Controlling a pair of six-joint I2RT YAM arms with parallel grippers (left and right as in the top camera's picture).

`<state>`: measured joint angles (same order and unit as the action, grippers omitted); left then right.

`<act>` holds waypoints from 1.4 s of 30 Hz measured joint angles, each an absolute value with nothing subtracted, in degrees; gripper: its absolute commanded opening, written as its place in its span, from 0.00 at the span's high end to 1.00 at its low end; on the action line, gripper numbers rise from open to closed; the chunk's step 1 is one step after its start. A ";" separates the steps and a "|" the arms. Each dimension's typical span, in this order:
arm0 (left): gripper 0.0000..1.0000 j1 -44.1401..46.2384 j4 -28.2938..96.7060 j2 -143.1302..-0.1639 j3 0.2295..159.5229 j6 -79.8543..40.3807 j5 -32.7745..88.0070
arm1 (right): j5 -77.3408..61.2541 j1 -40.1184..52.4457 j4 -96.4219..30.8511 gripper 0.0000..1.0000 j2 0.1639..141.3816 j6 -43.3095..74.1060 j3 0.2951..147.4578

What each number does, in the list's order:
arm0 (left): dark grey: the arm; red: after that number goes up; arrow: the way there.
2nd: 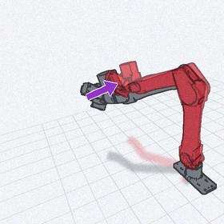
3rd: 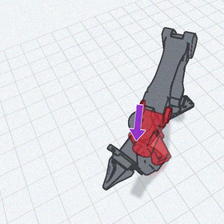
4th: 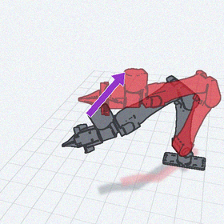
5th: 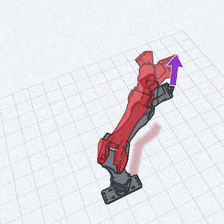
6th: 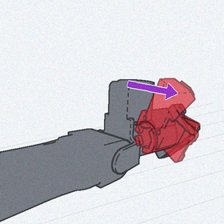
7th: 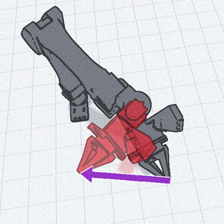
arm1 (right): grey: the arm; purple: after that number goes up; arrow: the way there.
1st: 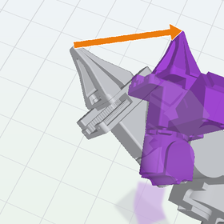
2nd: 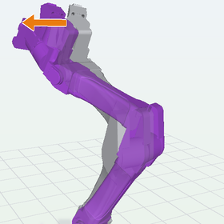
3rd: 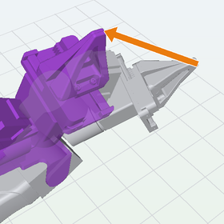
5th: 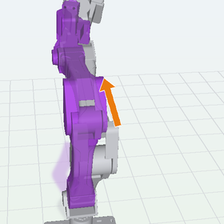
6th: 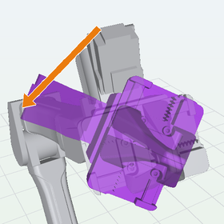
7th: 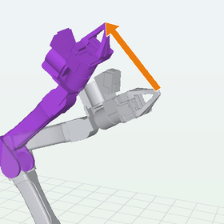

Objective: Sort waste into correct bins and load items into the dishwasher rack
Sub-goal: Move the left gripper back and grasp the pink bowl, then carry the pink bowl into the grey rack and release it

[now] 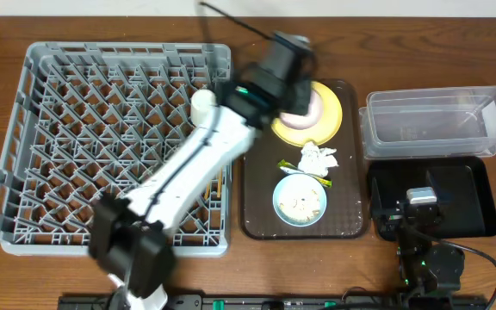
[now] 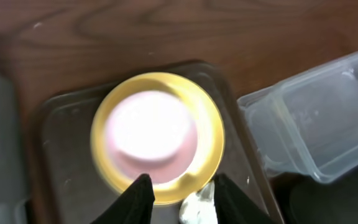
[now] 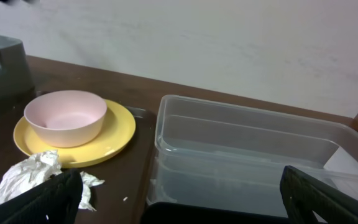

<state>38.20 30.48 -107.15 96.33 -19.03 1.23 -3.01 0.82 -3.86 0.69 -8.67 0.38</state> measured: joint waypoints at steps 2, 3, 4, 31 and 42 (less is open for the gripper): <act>0.64 39.99 27.24 -109.62 96.33 -18.94 -0.67 | -3.01 0.82 -3.84 0.01 0.69 -8.64 0.38; 0.64 40.73 25.26 -111.20 96.33 -18.92 -1.50 | -2.98 0.82 -3.84 0.01 0.69 -8.67 0.38; 0.64 41.30 23.35 -112.86 96.33 -18.79 -2.13 | -2.98 0.82 -3.84 0.01 0.69 -8.67 0.38; 0.94 42.33 15.49 -128.92 96.36 -16.03 -5.48 | -2.98 0.82 -3.84 0.01 0.69 -8.67 0.38; 0.94 39.40 38.63 -108.07 95.70 -20.45 0.30 | -2.98 0.82 -3.81 0.00 0.69 -8.67 0.36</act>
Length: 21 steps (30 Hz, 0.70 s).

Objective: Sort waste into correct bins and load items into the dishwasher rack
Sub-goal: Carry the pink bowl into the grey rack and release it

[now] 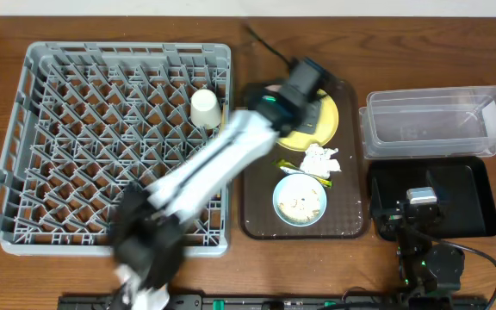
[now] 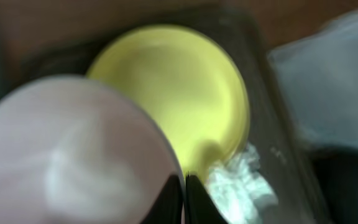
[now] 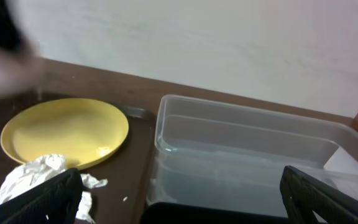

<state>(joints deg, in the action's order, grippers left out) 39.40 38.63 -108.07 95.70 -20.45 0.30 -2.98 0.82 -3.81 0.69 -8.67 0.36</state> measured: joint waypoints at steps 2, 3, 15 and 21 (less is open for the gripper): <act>0.94 36.80 45.30 -99.26 95.88 -21.26 5.23 | -2.98 0.82 -3.81 0.01 0.69 -8.67 0.38; 0.94 35.16 49.39 -95.18 96.29 -21.43 7.38 | -2.96 0.82 -3.81 0.01 0.69 -8.67 0.38; 0.94 -0.19 49.32 -73.58 73.06 -8.80 59.11 | -2.98 0.82 -3.86 0.01 0.69 -8.67 0.38; 0.94 -15.27 38.46 -80.95 61.80 -8.64 80.25 | -2.98 0.82 -3.84 0.01 0.69 -8.67 0.38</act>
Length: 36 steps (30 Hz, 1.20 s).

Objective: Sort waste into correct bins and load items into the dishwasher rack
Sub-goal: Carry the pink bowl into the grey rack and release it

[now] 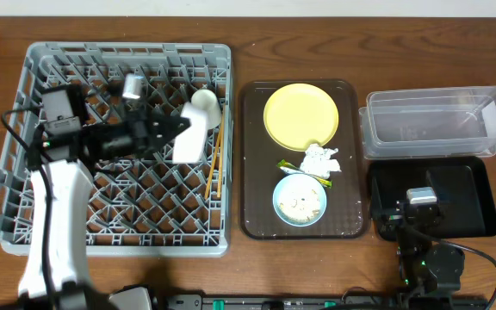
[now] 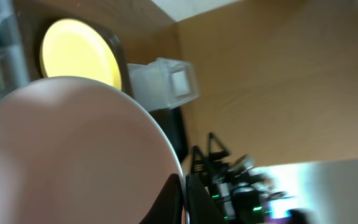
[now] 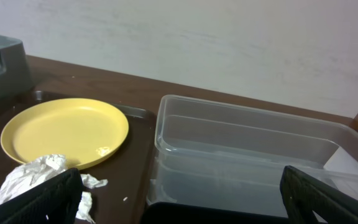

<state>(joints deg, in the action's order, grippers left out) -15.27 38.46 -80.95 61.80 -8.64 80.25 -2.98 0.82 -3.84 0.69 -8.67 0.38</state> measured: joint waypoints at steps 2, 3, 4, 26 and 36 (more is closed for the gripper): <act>0.94 -17.08 38.41 -84.97 61.01 -8.64 83.02 | -2.98 0.82 -3.84 0.01 0.69 -8.67 0.36; 0.94 -17.58 38.30 -86.96 60.97 -8.62 83.99 | -2.98 0.82 -3.84 0.01 0.69 -8.67 0.38; 0.94 -17.80 38.13 -89.23 60.97 -8.56 84.88 | -2.98 0.82 -3.84 0.01 0.69 -8.67 0.38; 0.94 -16.38 37.01 -101.36 61.12 -9.10 92.95 | -2.98 0.82 -3.84 0.01 0.69 -8.67 0.38; 0.94 -15.84 36.99 -101.32 62.98 -12.95 92.03 | -2.98 0.82 -3.84 0.01 0.69 -8.64 0.36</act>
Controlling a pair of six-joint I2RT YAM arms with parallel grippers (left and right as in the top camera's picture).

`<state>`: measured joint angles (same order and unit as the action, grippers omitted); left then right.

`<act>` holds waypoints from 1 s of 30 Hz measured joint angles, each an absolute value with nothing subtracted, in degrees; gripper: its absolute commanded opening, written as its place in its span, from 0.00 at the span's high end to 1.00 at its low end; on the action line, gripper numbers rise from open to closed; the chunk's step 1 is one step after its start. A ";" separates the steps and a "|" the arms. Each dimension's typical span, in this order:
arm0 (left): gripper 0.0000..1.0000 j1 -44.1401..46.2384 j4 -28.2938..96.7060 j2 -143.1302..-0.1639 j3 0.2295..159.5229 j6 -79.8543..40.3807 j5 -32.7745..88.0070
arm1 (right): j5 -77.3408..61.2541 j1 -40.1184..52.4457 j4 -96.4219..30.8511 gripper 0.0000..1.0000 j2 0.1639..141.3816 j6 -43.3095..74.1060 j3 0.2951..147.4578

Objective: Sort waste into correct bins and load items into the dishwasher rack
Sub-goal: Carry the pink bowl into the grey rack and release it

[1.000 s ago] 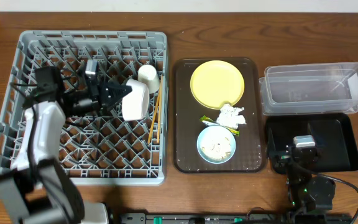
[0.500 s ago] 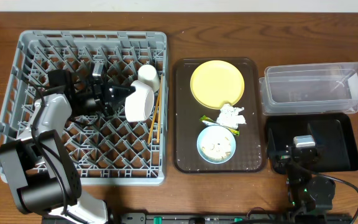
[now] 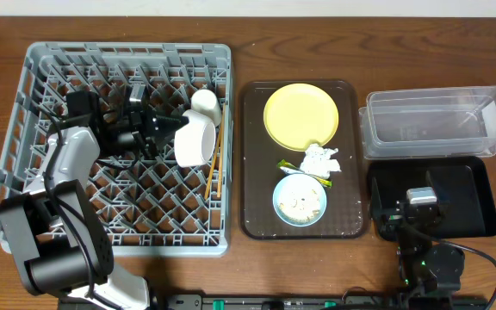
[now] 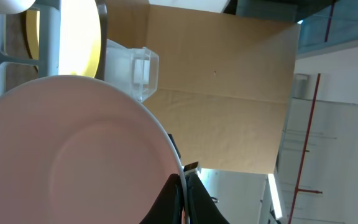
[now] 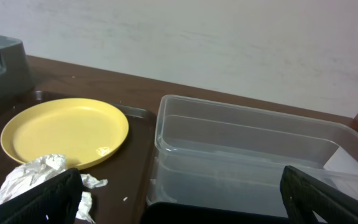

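My left gripper [image 3: 177, 127] is shut on the rim of the pink bowl [image 3: 195, 143], which is turned on its edge over the right part of the grey dishwasher rack [image 3: 24, 172]. In the left wrist view the pink bowl [image 4: 73, 149] fills the left half, with the left gripper [image 4: 183, 200] pinching its rim. A white cup [image 3: 203, 102] stands in the rack just behind the bowl. On the brown tray [image 3: 257, 220] lie a yellow plate [image 3: 300, 114], crumpled paper [image 3: 319, 158] and a blue bowl of scraps [image 3: 300, 200]. My right gripper [image 5: 179, 199] is open over the black bin.
Wooden chopsticks [image 3: 216, 159] lie along the rack's right side. A clear plastic bin [image 3: 437, 120] stands at the far right, with a black bin [image 3: 472, 202] in front of it. The right wrist view shows the yellow plate [image 5: 64, 132] and the clear bin [image 5: 247, 155].
The pink bowl, held by my left gripper, has tipped further onto its edge and sits a little lower by the white cup. The right arm has not moved.
My left gripper was open above the pink bowl on the yellow plate. Then it was shut on the bowl's rim, with the bowl off the plate. Then the bowl was over the rack, and now it is on edge at the rack's right side.
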<state>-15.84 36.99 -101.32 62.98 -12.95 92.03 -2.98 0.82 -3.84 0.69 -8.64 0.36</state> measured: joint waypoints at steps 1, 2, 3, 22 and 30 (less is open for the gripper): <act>0.94 -15.73 36.93 -101.23 63.05 -13.15 91.81 | -2.98 0.82 -3.84 0.01 0.69 -8.67 0.38; 0.94 -15.59 36.93 -101.06 63.05 -13.34 91.57 | -2.98 0.82 -3.84 0.01 0.69 -8.67 0.38; 0.94 -15.42 36.86 -100.82 63.05 -13.50 91.37 | -2.98 0.82 -3.84 0.01 0.69 -8.67 0.38; 0.94 -11.18 30.57 -100.33 63.05 -17.82 87.11 | -2.98 0.82 -3.84 0.01 0.69 -8.67 0.38; 0.86 -11.64 30.46 -100.16 63.07 -18.52 82.96 | -2.98 0.82 -3.84 0.01 0.69 -8.67 0.36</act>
<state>-11.64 30.46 -100.16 63.07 -18.52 82.96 -2.98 0.82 -3.84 0.69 -8.67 0.36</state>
